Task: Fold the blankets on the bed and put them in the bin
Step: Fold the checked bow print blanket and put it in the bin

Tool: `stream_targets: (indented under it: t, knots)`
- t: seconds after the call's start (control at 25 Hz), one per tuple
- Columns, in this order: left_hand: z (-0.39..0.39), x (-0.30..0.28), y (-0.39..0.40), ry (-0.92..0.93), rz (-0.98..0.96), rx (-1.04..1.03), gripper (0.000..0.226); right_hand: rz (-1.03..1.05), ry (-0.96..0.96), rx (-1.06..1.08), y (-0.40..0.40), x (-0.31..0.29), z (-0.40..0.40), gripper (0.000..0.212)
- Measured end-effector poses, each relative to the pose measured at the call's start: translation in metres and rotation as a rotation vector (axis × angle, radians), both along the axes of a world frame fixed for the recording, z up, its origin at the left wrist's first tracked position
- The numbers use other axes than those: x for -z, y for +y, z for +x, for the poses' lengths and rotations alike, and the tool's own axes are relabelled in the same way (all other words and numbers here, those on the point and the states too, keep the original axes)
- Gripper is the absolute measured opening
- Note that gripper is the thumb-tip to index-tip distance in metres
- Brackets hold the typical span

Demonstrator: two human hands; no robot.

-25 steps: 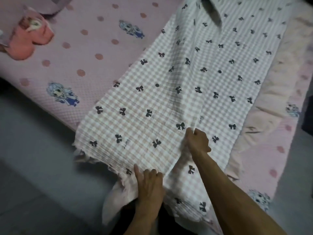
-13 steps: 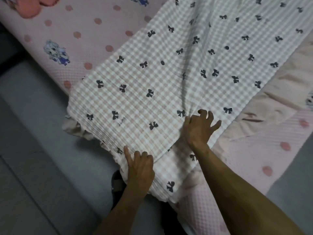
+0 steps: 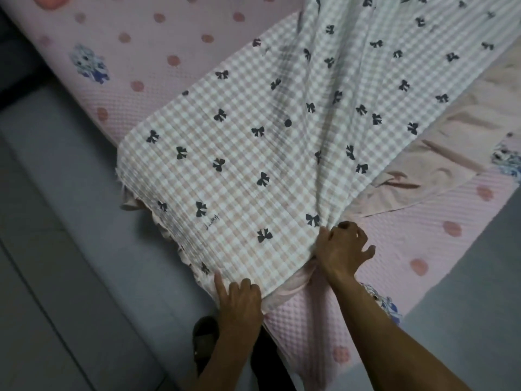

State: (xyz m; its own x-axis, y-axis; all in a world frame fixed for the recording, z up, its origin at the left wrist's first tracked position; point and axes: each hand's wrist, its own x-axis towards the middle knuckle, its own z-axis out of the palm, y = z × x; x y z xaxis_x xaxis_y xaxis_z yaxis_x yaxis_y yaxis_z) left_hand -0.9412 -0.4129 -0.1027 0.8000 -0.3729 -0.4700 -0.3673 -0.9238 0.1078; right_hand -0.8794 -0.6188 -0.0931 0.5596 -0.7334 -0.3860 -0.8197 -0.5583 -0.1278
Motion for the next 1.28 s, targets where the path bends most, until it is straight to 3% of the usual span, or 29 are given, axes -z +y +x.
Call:
stream_targets:
  t: [0.12, 0.2, 0.32, 0.52, 0.76, 1.08, 1.28]
  knots:
    - [0.008, -0.018, -0.010, 0.214, 0.032, -0.105, 0.018, 0.041, 0.072, -0.010, -0.005, -0.008, -0.007, 0.039]
    - [0.017, -0.049, -0.016, 0.195, 0.040, -0.150, 0.046, 0.036, 0.049, -0.037, -0.013, -0.036, -0.012, 0.050]
    - [0.039, -0.130, -0.039, 0.036, -0.059, -0.162, 0.071, 0.023, -0.157, -0.083, -0.022, -0.115, -0.019, 0.068]
    - [0.038, -0.316, -0.073, -0.266, -0.320, -0.019, 0.070, -0.165, -0.472, -0.160, -0.052, -0.312, -0.055, 0.076]
    - [0.018, -0.458, -0.148, -0.480, -0.392, 0.108, 0.070, -0.296, -0.615, -0.188, -0.141, -0.473, -0.107, 0.077]
    - [0.010, -0.488, -0.361, -0.690, -0.442, 0.206, 0.086, -0.500, -0.559, -0.317, -0.375, -0.489, -0.201, 0.096]
    - [0.026, -0.491, -0.475, -0.676, -0.393, 0.154, 0.081, -0.420, -0.580, -0.367, -0.494, -0.498, -0.170, 0.094]
